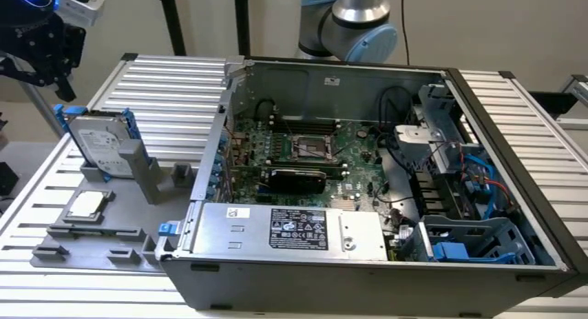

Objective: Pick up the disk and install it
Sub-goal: 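Pick up the disk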

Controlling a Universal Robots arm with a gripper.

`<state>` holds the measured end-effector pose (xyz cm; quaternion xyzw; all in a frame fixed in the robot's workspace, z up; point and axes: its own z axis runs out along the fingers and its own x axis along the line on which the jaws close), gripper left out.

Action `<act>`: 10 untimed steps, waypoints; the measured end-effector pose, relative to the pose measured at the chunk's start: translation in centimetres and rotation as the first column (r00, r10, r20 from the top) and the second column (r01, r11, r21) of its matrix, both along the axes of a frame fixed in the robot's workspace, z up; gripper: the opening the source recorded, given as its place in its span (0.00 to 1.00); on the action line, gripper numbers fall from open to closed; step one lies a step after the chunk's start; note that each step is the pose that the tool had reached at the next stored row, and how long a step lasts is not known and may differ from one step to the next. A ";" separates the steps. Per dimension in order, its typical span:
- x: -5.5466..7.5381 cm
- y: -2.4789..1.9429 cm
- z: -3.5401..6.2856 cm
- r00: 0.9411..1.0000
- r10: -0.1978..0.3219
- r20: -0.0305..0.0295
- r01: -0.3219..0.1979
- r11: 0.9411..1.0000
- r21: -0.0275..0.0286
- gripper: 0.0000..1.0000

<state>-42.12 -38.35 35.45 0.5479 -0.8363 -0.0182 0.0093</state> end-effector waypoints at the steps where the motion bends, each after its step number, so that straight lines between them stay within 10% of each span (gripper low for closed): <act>1: 0.0 0.00 -0.05 1.000 0.018 0.000 -0.018 1.000 0.000 0.00; 10: 0.0 0.00 -0.41 0.984 0.180 0.001 -0.180 0.984 -0.001 0.00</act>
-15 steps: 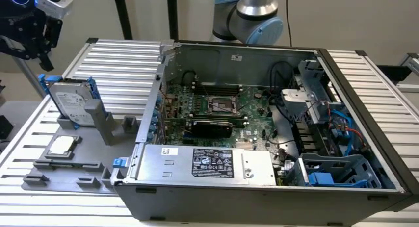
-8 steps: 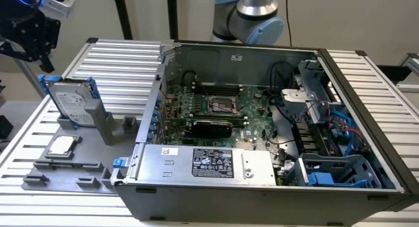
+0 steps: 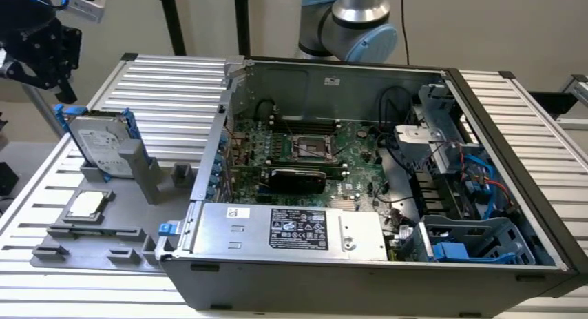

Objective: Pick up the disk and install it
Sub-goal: 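Pick up the disk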

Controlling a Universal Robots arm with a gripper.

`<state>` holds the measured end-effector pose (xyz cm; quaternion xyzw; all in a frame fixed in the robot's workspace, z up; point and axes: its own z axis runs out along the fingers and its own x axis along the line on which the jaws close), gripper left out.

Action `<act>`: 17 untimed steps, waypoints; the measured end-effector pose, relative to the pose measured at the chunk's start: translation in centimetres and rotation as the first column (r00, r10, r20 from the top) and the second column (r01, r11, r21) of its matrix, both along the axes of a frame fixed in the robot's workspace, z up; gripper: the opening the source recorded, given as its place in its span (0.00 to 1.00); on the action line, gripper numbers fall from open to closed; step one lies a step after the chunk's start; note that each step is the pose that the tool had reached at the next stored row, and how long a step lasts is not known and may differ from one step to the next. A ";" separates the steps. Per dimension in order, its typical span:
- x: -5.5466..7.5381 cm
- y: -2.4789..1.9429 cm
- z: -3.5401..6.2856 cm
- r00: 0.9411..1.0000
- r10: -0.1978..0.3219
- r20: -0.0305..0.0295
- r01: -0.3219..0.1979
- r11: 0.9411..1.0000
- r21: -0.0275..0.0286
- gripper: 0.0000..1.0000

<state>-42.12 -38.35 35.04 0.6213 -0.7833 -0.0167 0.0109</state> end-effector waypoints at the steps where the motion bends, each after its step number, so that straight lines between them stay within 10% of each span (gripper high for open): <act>1: 0.0 0.00 -0.01 1.000 0.019 0.000 -0.019 1.000 0.000 0.00; 10: 0.1 0.01 -0.02 0.992 0.123 0.004 -0.123 0.992 0.000 0.00; 11: 0.1 0.02 -0.03 0.992 0.129 0.005 -0.129 0.992 0.000 1.00; 17: 0.1 0.16 -0.13 0.988 0.153 0.009 -0.153 0.988 -0.001 1.00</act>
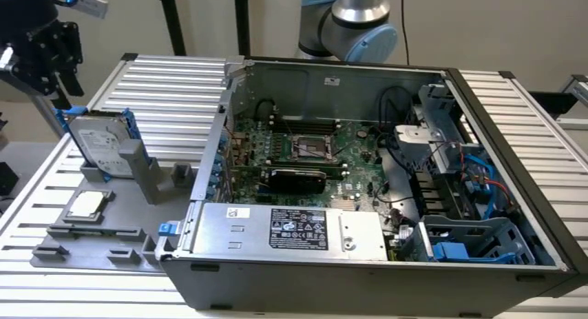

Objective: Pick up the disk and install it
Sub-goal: 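Pick up the disk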

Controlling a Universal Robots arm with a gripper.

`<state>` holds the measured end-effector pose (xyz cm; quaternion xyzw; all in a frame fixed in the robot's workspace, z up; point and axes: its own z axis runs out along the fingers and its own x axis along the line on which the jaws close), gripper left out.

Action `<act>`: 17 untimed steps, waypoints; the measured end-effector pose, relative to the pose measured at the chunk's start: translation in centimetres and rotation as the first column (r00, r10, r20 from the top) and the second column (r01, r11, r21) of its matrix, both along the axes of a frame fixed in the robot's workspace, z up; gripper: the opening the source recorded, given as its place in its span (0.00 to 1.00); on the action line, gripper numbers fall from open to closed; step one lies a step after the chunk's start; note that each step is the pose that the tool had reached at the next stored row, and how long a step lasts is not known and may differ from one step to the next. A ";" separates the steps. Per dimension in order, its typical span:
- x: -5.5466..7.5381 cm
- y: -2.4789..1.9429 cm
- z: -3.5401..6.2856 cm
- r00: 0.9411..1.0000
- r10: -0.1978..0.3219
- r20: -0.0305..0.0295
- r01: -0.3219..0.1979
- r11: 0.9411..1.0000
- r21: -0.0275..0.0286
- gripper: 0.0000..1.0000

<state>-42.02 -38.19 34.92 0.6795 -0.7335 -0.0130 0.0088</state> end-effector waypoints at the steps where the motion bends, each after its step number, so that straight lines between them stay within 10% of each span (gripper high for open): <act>1: 0.0 0.02 -0.04 1.000 0.002 0.001 -0.002 1.000 0.000 1.00; 17: -0.1 0.36 -2.35 1.000 0.006 0.017 -0.006 1.000 0.000 1.00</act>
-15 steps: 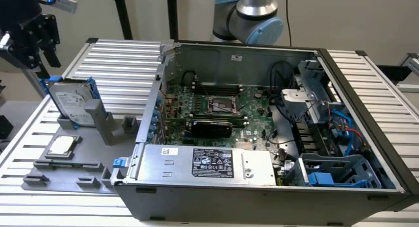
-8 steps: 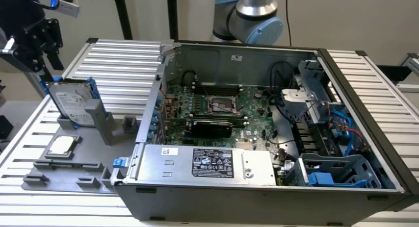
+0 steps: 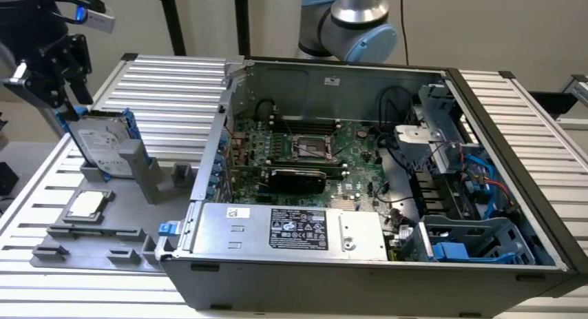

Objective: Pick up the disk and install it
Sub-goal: 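Pick up the disk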

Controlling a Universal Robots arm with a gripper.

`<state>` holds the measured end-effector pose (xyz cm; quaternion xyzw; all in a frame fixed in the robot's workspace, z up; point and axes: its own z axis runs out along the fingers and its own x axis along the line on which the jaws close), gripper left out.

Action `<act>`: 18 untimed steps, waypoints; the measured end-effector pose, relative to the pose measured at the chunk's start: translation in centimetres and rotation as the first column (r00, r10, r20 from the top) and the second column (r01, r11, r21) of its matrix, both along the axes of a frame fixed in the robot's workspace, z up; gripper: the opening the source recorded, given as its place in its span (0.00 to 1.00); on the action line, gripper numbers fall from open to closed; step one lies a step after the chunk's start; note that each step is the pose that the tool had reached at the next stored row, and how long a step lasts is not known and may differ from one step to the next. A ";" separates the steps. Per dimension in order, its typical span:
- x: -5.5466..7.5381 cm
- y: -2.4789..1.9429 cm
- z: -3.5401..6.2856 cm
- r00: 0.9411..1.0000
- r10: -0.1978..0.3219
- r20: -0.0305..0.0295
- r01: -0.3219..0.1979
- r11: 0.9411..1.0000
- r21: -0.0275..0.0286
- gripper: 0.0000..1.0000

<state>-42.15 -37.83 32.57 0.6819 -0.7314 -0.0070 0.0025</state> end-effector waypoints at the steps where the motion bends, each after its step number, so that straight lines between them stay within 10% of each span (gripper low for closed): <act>1: 0.0 0.01 -0.18 1.000 0.000 0.000 0.000 1.000 0.000 1.00; 18: -0.5 0.05 -3.26 1.000 0.004 0.000 -0.004 1.000 0.000 1.00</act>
